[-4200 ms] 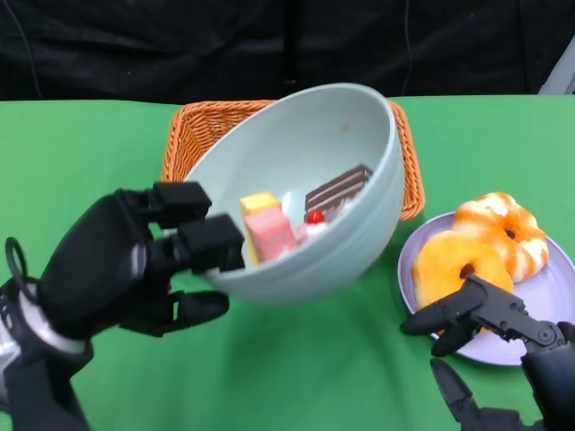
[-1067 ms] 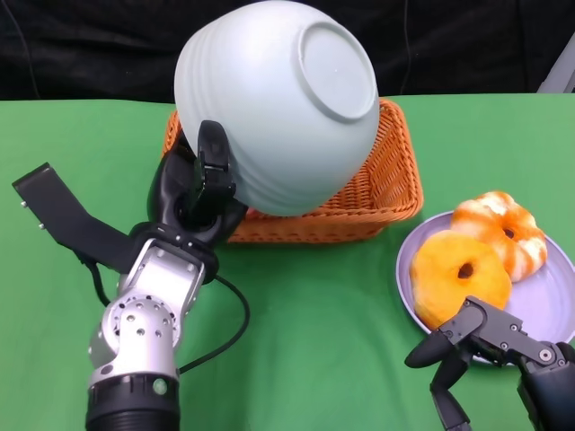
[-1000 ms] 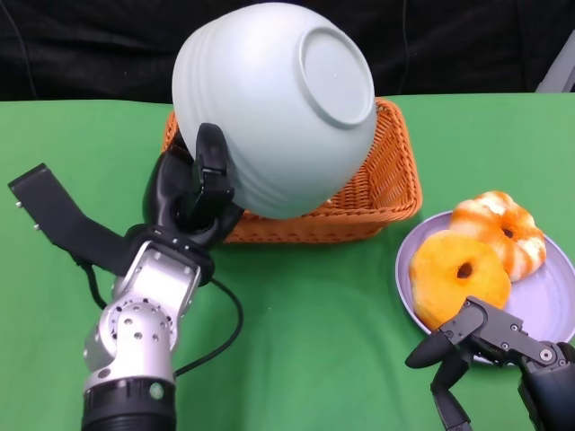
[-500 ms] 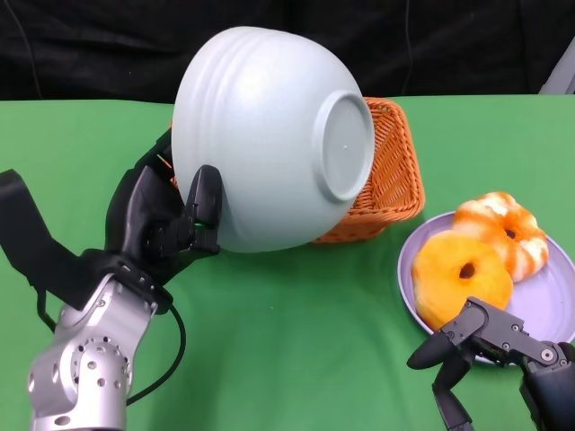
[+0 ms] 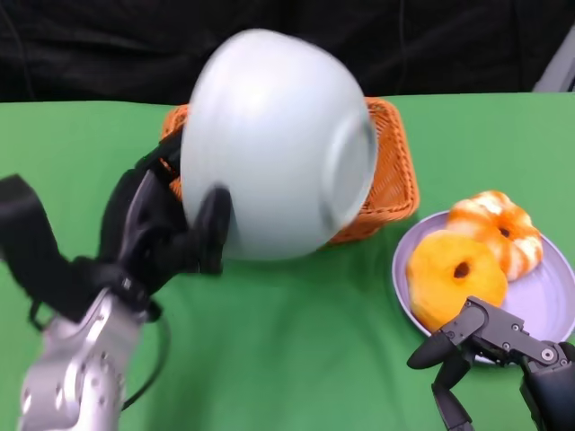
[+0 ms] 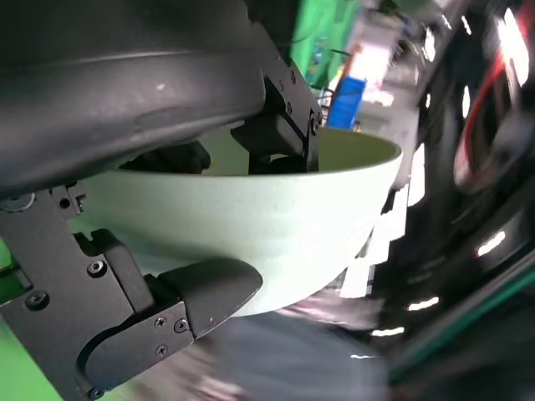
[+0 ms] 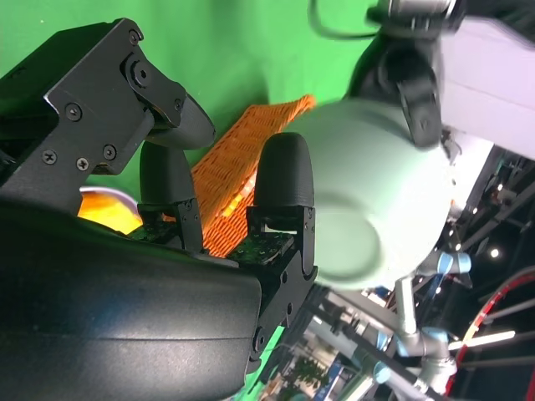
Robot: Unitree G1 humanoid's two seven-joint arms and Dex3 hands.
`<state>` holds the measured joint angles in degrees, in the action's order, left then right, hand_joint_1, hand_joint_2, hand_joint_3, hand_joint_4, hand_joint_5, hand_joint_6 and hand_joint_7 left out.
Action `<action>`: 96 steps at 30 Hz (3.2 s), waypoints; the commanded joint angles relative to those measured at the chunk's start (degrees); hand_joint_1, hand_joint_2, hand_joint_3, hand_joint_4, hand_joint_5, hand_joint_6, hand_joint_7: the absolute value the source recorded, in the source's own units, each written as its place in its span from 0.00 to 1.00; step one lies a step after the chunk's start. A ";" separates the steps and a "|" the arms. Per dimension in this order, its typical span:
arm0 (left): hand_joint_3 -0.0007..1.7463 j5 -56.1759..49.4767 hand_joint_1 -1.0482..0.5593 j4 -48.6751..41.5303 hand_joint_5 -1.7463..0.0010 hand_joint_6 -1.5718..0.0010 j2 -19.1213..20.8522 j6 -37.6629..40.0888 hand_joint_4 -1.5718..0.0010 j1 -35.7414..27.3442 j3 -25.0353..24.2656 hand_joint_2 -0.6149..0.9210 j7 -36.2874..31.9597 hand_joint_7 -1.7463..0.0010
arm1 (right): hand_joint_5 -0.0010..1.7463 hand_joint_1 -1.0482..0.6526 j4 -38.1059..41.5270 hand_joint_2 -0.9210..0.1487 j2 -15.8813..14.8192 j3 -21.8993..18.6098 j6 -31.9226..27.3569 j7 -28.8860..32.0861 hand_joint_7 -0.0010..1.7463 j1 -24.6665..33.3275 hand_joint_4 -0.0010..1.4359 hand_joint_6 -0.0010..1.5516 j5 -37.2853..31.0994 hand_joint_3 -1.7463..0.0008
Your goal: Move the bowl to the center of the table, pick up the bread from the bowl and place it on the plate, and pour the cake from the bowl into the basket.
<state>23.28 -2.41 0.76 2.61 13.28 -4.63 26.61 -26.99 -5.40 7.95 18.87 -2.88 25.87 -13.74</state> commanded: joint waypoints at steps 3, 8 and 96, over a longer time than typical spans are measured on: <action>0.83 -4.46 0.58 0.94 0.00 0.37 2.88 -8.59 0.33 -2.32 1.93 0.64 3.20 0.12 | 0.88 0.64 -1.06 0.53 -0.43 -0.39 -0.38 -0.20 0.72 0.45 0.45 0.39 0.98 0.28; 0.94 -21.26 0.65 -0.37 0.00 0.39 10.58 -36.05 0.32 -7.32 5.05 0.58 4.29 0.04 | 0.87 0.65 -0.76 0.53 0.54 -0.07 1.93 1.09 0.73 -0.18 0.45 0.38 0.41 0.26; 0.90 -16.14 0.71 31.97 0.03 0.46 5.80 -19.19 0.41 -41.66 11.61 0.65 -14.33 0.14 | 0.92 0.66 -1.16 0.71 -1.65 5.54 5.87 -4.20 0.76 -1.42 0.58 0.52 5.12 0.03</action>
<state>7.26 28.93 6.62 -16.30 -27.65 6.69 12.62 -28.31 -6.38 14.05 23.35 -7.45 24.03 -8.21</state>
